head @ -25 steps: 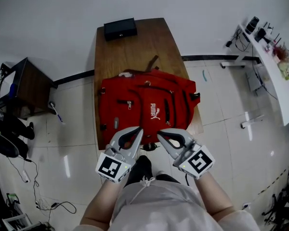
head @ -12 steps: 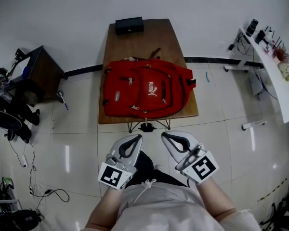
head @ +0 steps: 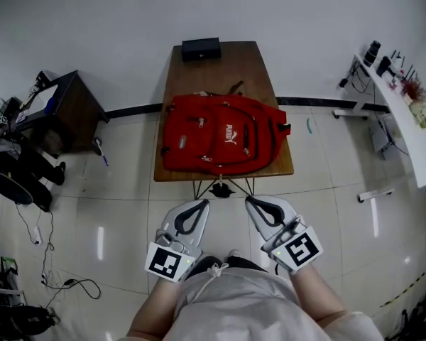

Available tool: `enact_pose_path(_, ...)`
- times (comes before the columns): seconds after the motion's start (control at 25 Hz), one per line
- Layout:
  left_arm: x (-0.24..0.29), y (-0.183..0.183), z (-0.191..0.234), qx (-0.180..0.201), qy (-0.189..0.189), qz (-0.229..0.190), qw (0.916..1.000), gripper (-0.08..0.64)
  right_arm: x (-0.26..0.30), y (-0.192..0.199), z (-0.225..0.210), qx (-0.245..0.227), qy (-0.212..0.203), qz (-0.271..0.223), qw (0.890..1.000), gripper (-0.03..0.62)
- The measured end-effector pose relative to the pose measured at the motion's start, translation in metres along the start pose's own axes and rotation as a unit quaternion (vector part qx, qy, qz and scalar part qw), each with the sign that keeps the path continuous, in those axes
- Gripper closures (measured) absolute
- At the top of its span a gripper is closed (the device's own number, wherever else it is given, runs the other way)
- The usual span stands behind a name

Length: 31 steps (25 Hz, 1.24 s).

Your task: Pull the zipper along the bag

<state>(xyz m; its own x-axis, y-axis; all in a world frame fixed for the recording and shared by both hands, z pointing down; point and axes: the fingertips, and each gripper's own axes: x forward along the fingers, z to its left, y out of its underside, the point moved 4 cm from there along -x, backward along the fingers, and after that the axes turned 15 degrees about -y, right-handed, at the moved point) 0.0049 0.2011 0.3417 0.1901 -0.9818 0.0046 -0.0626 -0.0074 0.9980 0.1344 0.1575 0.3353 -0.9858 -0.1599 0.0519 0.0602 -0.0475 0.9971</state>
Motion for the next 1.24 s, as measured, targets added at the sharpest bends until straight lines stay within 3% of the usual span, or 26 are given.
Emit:
enact_pose_path(0.32,0.001,-0.006,0.004,-0.012,0.013,0.009,0.9998,0.552,-0.002,0.011,-0.004,0.004,0.049,0.016,0.999,0.586)
enact_pose_path(0.64,0.012,-0.006,-0.004,-0.01,0.029,0.016,0.9994,0.552,-0.012,0.018,-0.008,0.024,0.065,0.024,0.997,0.586)
enact_pose_path(0.96,0.019,-0.002,-0.015,-0.011,0.027,0.011,0.9995,0.552,-0.018,0.017,-0.007,-0.017,0.057,0.03,0.998,0.586)
enact_pose_path(1.24,0.021,0.004,-0.024,-0.018,0.026,0.014,0.9994,0.552,-0.025,0.022,-0.007,-0.013,0.056,0.036,0.998,0.586)
